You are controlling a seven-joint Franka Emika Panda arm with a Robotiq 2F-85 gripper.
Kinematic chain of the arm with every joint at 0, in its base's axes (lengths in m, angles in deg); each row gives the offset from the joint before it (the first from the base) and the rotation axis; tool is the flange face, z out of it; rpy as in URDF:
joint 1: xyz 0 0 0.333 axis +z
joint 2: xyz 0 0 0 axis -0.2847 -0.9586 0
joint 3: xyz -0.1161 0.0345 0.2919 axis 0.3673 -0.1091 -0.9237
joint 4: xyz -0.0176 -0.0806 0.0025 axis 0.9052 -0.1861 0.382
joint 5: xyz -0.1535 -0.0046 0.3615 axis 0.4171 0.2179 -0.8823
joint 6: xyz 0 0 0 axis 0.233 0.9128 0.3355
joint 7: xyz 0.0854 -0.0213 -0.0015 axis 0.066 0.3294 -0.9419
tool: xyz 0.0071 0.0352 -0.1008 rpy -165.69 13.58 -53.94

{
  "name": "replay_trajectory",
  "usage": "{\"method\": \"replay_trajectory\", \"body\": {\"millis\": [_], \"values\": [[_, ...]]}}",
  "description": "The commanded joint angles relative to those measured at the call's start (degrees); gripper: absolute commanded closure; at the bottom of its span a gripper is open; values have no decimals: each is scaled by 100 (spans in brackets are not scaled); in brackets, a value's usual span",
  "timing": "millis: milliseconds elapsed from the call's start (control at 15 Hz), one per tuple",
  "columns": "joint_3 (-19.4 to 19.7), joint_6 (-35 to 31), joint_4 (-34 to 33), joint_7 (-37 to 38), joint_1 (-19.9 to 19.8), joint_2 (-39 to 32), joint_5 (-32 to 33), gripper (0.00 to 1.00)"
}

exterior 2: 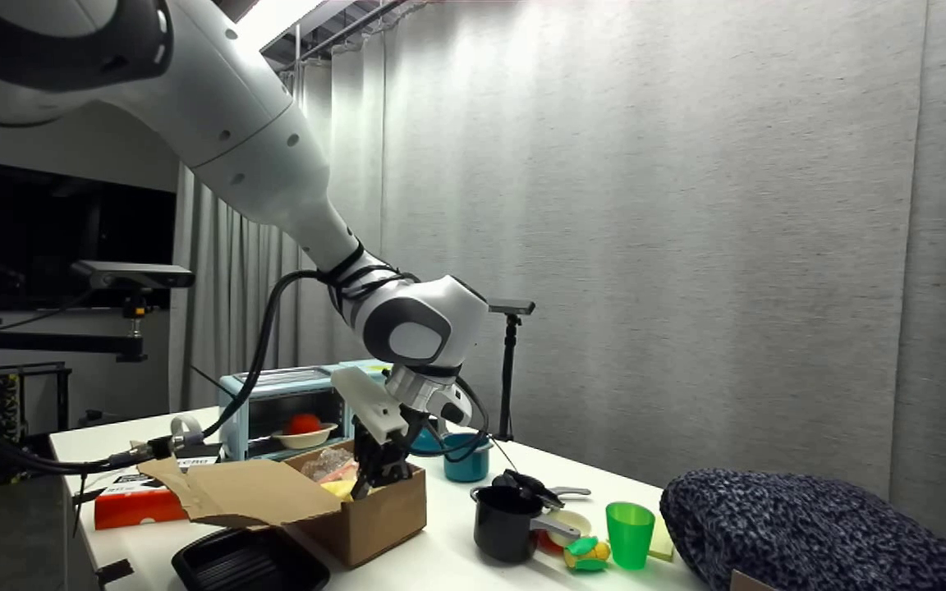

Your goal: Move the box closer to the blue pot then close it

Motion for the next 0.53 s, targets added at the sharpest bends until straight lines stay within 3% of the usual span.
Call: {"method": "replay_trajectory", "body": {"millis": [0, 200, 467], "values": [[-70, 77, 69, -117, -51, 130, -273, 100], [-65, -26, -118, 3, -40, 88, -456, 100], [-89, -975, -454, 244, 111, -154, -474, 100]]}}
